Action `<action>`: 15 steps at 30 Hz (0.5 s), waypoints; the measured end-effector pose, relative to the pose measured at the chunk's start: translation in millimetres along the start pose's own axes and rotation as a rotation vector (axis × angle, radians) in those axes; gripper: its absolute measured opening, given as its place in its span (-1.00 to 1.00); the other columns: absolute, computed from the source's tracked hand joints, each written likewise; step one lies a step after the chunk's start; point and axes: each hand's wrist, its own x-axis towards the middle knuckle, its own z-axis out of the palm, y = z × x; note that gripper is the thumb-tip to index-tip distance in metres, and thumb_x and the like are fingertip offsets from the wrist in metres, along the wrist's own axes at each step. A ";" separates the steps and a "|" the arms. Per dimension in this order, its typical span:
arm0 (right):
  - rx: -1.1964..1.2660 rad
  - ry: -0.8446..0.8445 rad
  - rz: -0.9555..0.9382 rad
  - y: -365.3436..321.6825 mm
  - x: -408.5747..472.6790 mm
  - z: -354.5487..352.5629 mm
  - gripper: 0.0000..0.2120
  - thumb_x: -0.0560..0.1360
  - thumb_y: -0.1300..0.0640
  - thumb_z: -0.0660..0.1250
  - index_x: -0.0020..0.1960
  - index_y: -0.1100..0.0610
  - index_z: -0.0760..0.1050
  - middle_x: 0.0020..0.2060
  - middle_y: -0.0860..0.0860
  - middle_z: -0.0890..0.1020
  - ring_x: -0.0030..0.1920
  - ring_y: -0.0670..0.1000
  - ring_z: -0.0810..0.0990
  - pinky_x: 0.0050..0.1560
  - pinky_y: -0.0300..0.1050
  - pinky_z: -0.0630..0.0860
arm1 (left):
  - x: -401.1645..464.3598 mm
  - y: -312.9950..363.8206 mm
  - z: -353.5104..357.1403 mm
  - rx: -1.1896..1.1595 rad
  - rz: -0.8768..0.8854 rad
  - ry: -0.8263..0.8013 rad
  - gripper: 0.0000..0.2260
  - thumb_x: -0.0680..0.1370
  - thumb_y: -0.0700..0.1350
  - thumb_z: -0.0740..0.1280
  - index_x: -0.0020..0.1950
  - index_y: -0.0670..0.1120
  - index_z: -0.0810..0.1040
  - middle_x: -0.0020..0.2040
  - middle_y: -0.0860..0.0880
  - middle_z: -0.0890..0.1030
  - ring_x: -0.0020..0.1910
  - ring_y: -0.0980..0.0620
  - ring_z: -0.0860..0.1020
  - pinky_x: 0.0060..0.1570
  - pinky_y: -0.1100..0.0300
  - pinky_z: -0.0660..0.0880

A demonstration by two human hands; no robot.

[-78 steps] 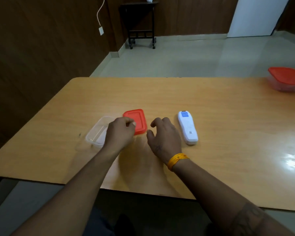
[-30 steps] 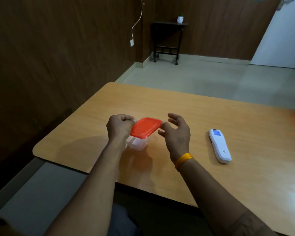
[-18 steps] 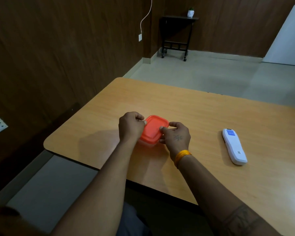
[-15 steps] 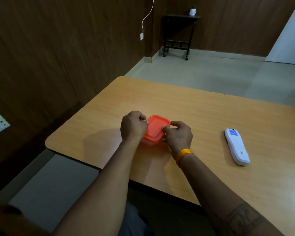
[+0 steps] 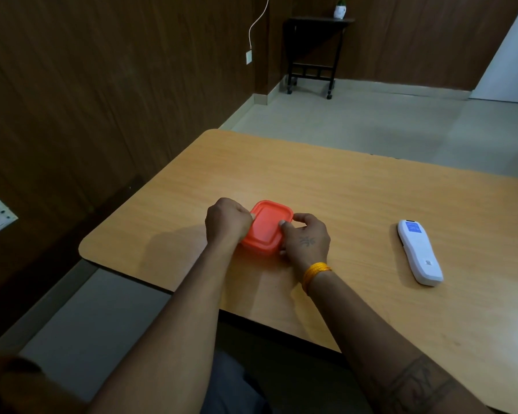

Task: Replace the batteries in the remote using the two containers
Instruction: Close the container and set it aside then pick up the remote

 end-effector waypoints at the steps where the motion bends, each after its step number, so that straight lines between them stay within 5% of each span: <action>1: -0.007 0.007 0.003 -1.0 -0.9 0.8 -0.67 0.54 -0.02 0.49 0.27 0.04 0.61 -0.10 0.11 0.76 -0.34 0.08 0.73 -0.19 0.02 0.75 | -0.1 1.0 0.2 0.018 -0.005 -0.008 -0.86 0.55 -0.04 0.51 -0.06 -0.10 0.79 -0.03 -0.10 0.76 -0.01 -0.17 0.69 -0.01 0.09 0.63; 5: -0.027 0.022 0.034 1.9 3.2 2.3 -0.66 0.39 -0.17 0.45 0.04 0.02 0.70 -0.17 0.07 0.76 -0.16 0.17 0.76 -0.01 0.14 0.73 | -4.3 3.6 1.4 0.074 -0.030 -0.056 -0.80 0.55 -0.08 0.42 -0.15 -0.19 0.72 -0.18 -0.12 0.70 -0.17 -0.19 0.66 -0.13 0.05 0.62; 9: 0.023 0.025 0.042 5.2 9.7 -4.9 -0.70 0.29 -0.15 0.38 -0.17 0.04 0.71 -0.28 0.05 0.74 -0.17 0.20 0.73 -0.03 0.22 0.71 | -12.3 12.6 7.1 -0.049 -0.028 -0.151 -0.65 0.56 0.05 0.20 0.01 -0.20 0.62 -0.02 -0.22 0.67 -0.04 -0.27 0.64 -0.11 0.02 0.53; 12: 0.051 0.034 0.018 -2.7 6.4 -12.1 -0.72 0.32 -0.13 0.34 -0.14 0.02 0.68 -0.22 0.02 0.73 -0.13 0.14 0.71 -0.02 0.25 0.70 | -18.1 23.9 15.8 -0.043 -0.036 -0.146 -0.45 0.68 0.20 0.08 0.35 -0.23 0.53 0.29 -0.30 0.60 0.25 -0.32 0.56 0.15 -0.04 0.48; 15: 0.015 0.015 0.006 -12.1 -2.4 -18.1 -0.74 0.51 -0.15 0.30 0.01 0.00 0.60 -0.04 0.03 0.68 -0.01 0.13 0.66 0.09 0.24 0.67 | -24.5 28.8 24.8 -0.017 0.003 -0.119 -0.38 0.72 0.24 0.05 0.29 -0.28 0.59 0.29 -0.33 0.62 0.29 -0.33 0.56 0.09 0.00 0.44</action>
